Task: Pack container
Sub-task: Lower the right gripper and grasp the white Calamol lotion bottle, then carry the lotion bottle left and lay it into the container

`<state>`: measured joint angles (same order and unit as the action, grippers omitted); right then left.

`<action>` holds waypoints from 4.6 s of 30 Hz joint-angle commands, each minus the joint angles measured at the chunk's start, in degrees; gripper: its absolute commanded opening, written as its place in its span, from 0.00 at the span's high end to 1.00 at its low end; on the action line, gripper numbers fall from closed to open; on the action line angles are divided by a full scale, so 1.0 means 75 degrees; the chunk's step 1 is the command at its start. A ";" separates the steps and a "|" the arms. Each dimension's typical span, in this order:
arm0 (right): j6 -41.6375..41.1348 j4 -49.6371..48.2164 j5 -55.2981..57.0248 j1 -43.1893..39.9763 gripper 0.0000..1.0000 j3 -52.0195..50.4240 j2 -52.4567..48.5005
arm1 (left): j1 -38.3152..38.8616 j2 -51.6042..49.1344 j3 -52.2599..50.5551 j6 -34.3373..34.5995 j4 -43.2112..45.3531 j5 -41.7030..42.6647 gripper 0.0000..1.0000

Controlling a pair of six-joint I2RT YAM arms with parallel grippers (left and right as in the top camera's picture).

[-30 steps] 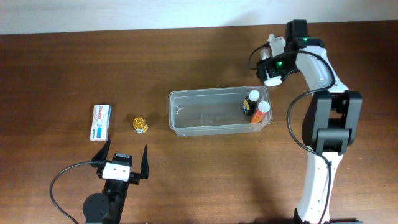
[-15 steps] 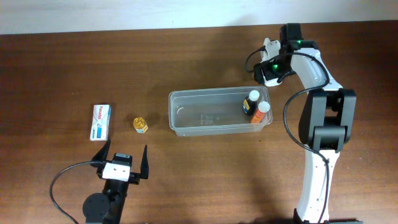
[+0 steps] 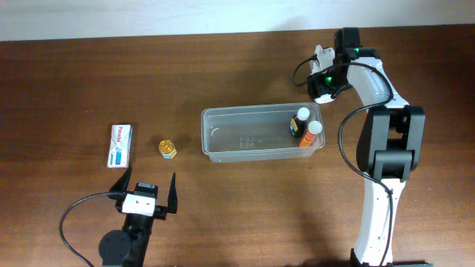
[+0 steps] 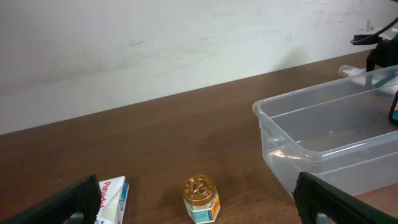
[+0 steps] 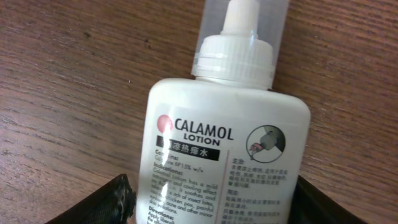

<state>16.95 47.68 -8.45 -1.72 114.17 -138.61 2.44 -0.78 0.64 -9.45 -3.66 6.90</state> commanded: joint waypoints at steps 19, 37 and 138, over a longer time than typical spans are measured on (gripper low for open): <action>-0.0178 0.0067 0.0560 0.0020 0.47 0.0035 -0.0119 | -0.0044 0.0058 -0.0017 -0.0096 -0.0035 0.0029 0.01; -0.0385 0.0300 0.0472 0.0020 0.52 0.0344 0.0434 | -0.0044 0.0058 -0.0017 -0.0096 -0.0038 0.0029 0.01; 0.4581 0.5109 -0.1107 0.3526 0.43 -0.0117 0.2483 | -0.0044 0.0058 -0.0017 -0.0096 -0.0035 0.0029 0.01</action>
<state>47.05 86.41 -14.94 24.34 113.32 -119.59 2.44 -0.69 0.64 -9.45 -3.66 6.90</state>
